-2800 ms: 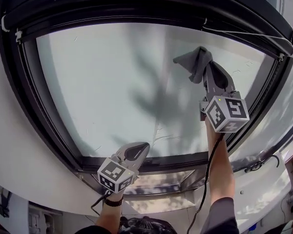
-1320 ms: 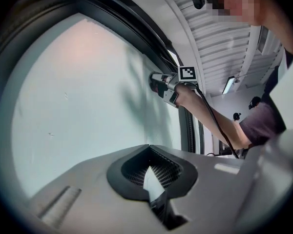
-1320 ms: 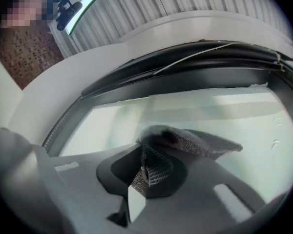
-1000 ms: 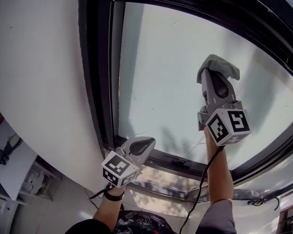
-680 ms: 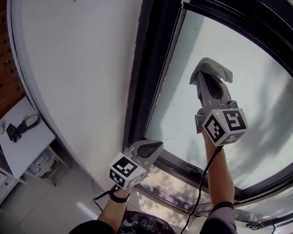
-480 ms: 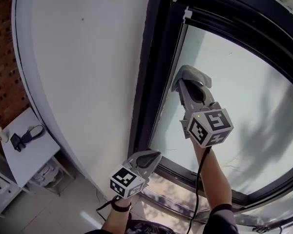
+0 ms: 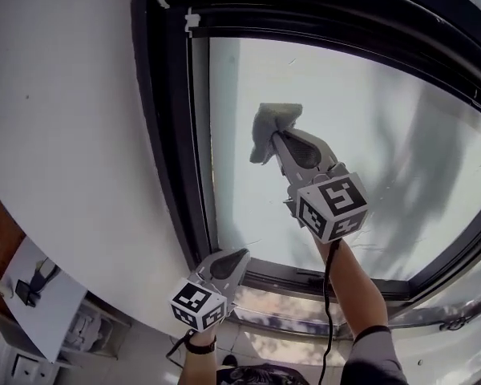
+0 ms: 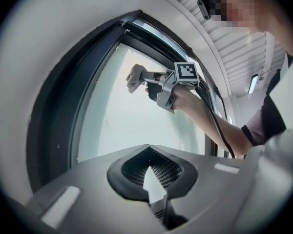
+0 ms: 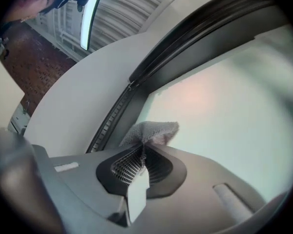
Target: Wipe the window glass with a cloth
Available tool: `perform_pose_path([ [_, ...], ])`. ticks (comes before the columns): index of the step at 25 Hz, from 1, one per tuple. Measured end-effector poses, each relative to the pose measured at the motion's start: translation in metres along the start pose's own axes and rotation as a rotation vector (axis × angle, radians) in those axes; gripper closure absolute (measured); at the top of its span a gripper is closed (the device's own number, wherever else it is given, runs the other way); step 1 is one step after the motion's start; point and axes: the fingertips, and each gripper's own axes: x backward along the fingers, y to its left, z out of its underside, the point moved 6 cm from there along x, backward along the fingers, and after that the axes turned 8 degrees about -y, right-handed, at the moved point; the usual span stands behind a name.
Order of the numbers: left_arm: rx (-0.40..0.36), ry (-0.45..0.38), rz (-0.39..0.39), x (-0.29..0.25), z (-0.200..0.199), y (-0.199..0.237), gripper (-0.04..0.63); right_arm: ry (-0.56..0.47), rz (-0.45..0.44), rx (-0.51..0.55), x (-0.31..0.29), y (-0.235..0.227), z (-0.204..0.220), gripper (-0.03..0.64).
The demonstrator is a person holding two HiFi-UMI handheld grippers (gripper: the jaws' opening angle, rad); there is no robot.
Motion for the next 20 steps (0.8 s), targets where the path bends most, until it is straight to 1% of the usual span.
perform_pose_path([
  [7,0.019,0.044,0.178,-0.063,0.022,-0.043,0.595,-0.010,0.197,0.004,0.095,-0.082,-0.017,0.600],
  [12,0.030,0.047,0.304,-0.106,0.032,-0.080,0.595,0.029,0.357,0.052,0.177,-0.142,-0.025,0.600],
  [15,0.028,0.058,0.341,-0.123,0.037,-0.094,0.595,0.033,0.448,0.088,0.222,-0.171,-0.031,0.600],
  [18,0.014,0.054,0.363,-0.133,0.036,-0.104,0.595,0.032,0.549,0.088,0.271,-0.202,-0.032,0.600],
  [20,0.008,0.052,0.375,-0.137,0.035,-0.111,0.595,0.053,0.650,0.131,0.307,-0.223,-0.038,0.598],
])
